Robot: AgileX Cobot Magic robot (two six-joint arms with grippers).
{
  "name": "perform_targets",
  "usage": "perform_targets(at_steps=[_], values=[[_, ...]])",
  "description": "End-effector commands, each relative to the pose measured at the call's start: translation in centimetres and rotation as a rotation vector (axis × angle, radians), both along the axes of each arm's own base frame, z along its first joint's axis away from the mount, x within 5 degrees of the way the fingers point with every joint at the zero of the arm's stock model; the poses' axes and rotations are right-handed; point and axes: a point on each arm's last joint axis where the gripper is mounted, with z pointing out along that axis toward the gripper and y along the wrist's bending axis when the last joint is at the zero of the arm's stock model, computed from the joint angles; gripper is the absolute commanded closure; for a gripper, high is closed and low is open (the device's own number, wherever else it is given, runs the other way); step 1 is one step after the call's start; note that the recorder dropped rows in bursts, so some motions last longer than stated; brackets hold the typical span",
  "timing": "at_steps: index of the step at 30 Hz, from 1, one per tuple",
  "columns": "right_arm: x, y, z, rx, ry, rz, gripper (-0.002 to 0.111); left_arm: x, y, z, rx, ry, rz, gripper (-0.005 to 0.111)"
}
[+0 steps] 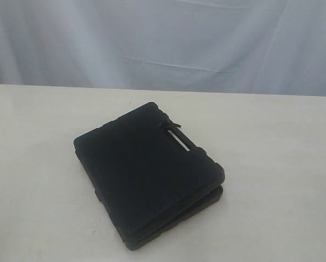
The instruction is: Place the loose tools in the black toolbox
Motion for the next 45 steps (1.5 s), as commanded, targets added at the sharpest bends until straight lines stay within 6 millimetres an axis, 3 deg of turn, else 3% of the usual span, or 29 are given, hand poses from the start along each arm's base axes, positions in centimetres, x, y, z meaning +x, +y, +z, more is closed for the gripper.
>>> perform_targets(at_steps=[1,45], values=[[-0.2,0.01,-0.88,0.018,0.089,-0.005,0.109,0.02,-0.01,0.07,-0.001,-0.011,-0.002,0.107],[-0.26,0.03,-1.15,0.032,0.116,-0.007,0.109,0.02,-0.01,0.07,-0.001,-0.011,-0.002,0.107]])
